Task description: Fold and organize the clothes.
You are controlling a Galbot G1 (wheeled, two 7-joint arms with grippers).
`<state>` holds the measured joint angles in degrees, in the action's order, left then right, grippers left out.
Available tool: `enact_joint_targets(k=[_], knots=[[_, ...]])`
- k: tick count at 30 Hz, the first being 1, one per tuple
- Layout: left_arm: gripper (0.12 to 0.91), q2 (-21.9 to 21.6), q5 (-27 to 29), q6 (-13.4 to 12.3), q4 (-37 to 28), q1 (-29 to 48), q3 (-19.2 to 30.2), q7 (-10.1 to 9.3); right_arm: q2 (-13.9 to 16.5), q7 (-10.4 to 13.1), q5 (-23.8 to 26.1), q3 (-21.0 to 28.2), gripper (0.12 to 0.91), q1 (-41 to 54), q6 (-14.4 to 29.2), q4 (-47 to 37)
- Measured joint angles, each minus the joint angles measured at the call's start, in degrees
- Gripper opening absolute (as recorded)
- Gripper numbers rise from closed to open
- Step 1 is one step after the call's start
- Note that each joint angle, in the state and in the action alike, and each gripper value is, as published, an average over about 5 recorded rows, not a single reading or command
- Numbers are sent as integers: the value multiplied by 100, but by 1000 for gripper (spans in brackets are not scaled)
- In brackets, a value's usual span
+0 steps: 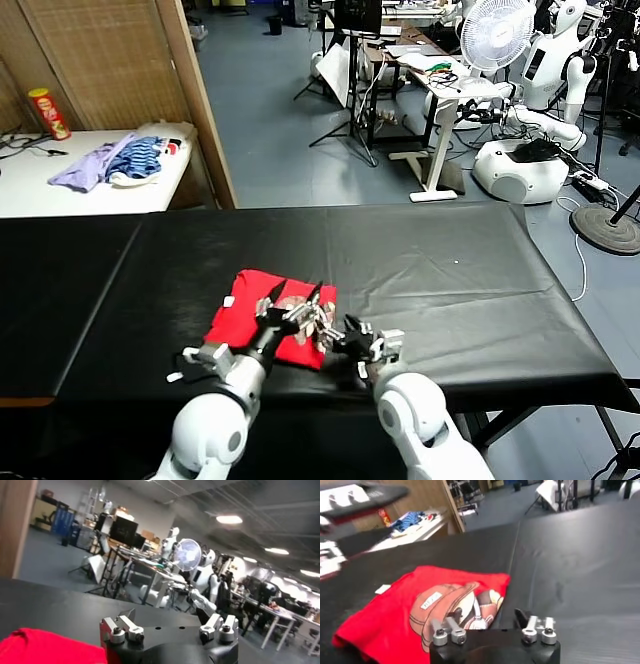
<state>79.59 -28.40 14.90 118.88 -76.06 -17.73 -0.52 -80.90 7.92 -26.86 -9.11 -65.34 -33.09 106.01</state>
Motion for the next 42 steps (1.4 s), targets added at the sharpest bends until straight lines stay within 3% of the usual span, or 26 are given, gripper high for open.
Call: enact_joint_targets(k=[4, 9, 14, 16, 19, 25, 28, 33, 38, 42], knots=[[798, -87, -85, -30, 89, -87, -129, -85, -75, -54, 165, 46, 418, 106, 197, -268], [798, -223, 58, -128, 129, -200, -253, -126, 8, -411, 972, 60, 171, 244, 737, -600], [798, -375, 435, -403, 33, -327, -311, -320, 184, -857, 1702, 2, 148, 227, 1314, -700], [798, -448, 492, -505, -25, -388, -351, -384, 272, -967, 1862, -40, 185, 137, 1520, -606], [798, -586, 469, -557, -84, -489, -449, -459, 413, -956, 2047, -138, 325, -92, 1853, -348], [798, -888, 437, -452, 46, -760, -701, -620, 638, -641, 2150, -374, 658, -752, 2433, 335], [798, -1048, 416, -466, 191, -986, -843, -651, 730, -477, 2170, -497, 768, -1188, 2674, 678], [798, -1173, 469, -620, 435, -1527, -1134, -745, 834, -159, 2221, -705, 797, -2056, 2915, 1182], [798, -1228, 497, -855, 598, -2224, -1397, -1106, 948, 103, 2228, -905, 798, -2856, 2993, 1591], [798, -1282, 321, -786, 753, -2806, -1603, -1307, 1037, 308, 2134, -1030, 798, -3390, 2893, 1891]])
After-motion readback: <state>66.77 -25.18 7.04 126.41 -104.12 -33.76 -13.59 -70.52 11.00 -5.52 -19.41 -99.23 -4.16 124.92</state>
